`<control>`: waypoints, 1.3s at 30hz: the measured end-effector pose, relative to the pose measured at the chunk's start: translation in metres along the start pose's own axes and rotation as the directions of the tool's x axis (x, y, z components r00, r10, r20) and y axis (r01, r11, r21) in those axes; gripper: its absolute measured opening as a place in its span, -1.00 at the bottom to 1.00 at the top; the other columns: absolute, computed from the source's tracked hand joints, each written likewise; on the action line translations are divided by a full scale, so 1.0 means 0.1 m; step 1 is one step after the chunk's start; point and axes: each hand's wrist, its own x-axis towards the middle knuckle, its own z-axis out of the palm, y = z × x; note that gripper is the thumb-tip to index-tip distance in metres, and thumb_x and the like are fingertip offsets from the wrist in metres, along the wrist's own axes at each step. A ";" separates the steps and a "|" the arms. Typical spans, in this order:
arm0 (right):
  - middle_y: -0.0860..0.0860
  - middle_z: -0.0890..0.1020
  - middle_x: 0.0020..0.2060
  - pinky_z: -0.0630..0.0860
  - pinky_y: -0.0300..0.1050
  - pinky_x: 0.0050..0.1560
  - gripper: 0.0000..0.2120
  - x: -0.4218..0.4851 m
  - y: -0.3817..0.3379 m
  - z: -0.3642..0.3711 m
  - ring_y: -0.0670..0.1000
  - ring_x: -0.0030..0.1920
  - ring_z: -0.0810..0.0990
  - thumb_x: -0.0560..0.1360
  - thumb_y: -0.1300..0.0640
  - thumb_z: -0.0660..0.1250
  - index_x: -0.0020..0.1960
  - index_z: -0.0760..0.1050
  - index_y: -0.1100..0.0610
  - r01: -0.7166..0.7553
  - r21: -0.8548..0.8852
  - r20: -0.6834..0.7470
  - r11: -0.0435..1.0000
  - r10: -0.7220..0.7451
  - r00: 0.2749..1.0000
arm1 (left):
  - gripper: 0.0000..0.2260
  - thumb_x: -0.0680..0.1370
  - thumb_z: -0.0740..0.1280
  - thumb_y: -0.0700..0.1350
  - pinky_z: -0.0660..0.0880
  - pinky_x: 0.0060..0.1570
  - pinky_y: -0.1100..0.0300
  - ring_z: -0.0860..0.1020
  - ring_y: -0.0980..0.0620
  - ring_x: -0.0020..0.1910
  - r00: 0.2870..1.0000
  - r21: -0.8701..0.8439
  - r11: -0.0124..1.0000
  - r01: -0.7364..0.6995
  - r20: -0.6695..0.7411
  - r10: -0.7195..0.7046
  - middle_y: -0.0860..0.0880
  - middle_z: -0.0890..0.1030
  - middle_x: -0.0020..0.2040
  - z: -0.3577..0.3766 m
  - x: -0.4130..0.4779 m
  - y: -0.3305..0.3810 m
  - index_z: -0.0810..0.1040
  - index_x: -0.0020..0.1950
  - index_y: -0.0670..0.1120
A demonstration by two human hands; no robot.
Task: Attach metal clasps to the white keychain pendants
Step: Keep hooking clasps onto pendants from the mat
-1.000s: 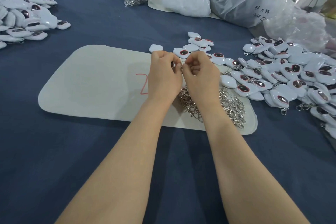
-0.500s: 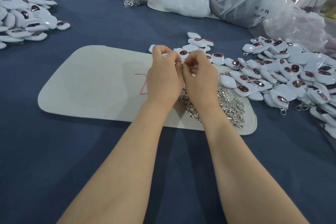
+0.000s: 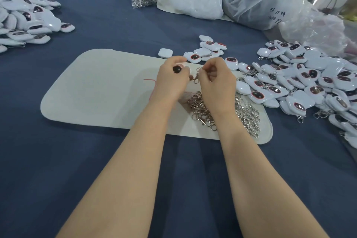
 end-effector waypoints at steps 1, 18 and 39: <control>-0.04 0.52 -0.32 0.40 -0.36 -0.22 -0.88 0.00 0.00 0.00 -0.09 -0.33 0.44 0.46 0.33 0.27 -0.16 0.43 0.13 -0.021 0.011 -0.004 1.000 0.021 1.000 | -0.66 0.57 0.20 -0.30 0.52 0.04 0.24 0.62 0.15 -0.15 0.997 -0.162 0.984 0.080 0.027 -0.076 0.06 0.49 -0.09 -0.01 0.01 0.01 0.42 0.34 -0.12; -0.07 0.51 -0.32 0.44 -0.24 -0.17 -0.87 0.00 0.02 0.04 -0.04 -0.30 0.47 0.43 0.34 0.27 -0.15 0.45 0.12 -0.018 -0.020 -0.033 1.000 0.018 0.999 | -0.85 0.52 0.36 -0.17 0.58 0.05 0.12 0.58 0.27 -0.42 0.994 -0.195 0.976 0.098 -0.020 -0.103 0.02 0.58 -0.13 0.04 0.08 -0.11 0.40 -0.03 -0.03; 0.07 0.56 -0.26 0.46 -0.01 -0.13 -0.93 0.00 0.04 0.07 0.09 -0.22 0.50 0.46 0.33 0.22 -0.13 0.48 0.24 0.044 -0.151 0.047 0.988 -0.037 0.998 | -0.78 0.52 0.34 -0.12 0.50 0.15 0.01 0.56 -0.04 0.05 0.986 0.046 0.999 0.008 -0.168 -0.001 -0.01 0.52 -0.01 0.04 0.07 -0.12 0.34 0.06 -0.09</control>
